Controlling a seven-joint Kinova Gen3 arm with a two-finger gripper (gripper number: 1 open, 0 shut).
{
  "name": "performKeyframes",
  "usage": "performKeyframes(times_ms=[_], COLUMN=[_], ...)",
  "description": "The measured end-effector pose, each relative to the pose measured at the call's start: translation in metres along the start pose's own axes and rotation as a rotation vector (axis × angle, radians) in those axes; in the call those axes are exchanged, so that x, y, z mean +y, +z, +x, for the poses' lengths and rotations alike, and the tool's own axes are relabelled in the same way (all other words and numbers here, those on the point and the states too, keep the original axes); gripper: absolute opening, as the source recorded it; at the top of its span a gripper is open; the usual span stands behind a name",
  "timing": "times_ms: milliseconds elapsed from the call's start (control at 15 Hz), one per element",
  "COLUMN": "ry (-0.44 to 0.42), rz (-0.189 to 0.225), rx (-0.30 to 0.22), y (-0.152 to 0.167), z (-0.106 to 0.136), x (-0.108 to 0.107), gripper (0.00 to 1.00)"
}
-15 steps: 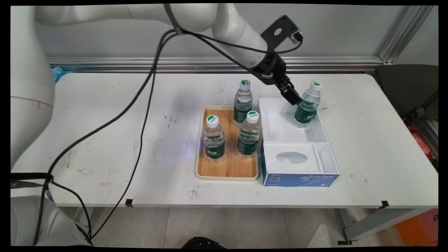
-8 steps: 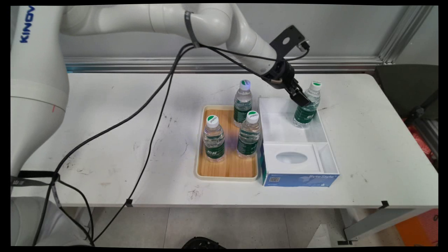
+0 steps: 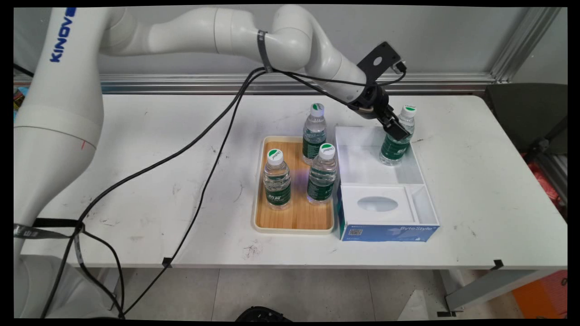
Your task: Pick up the green bottle from the white box, then place the picked object on the tray
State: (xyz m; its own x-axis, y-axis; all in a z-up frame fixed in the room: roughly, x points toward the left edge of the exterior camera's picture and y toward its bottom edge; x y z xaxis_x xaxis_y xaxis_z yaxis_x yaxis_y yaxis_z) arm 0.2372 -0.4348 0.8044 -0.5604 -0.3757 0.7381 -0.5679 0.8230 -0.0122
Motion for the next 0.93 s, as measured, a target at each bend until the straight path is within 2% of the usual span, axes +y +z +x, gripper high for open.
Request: performKeyframes(times_ms=[467,533,933], ry=[-0.005,-0.006,-0.004], rz=[-0.016,-0.019,-0.038], rx=[0.018,0.02,0.032], y=[0.014,0.015,0.018], z=[-0.002,-0.002,0.0], x=[-0.002,-0.002,0.0], gripper=[1.0,0.0,0.0])
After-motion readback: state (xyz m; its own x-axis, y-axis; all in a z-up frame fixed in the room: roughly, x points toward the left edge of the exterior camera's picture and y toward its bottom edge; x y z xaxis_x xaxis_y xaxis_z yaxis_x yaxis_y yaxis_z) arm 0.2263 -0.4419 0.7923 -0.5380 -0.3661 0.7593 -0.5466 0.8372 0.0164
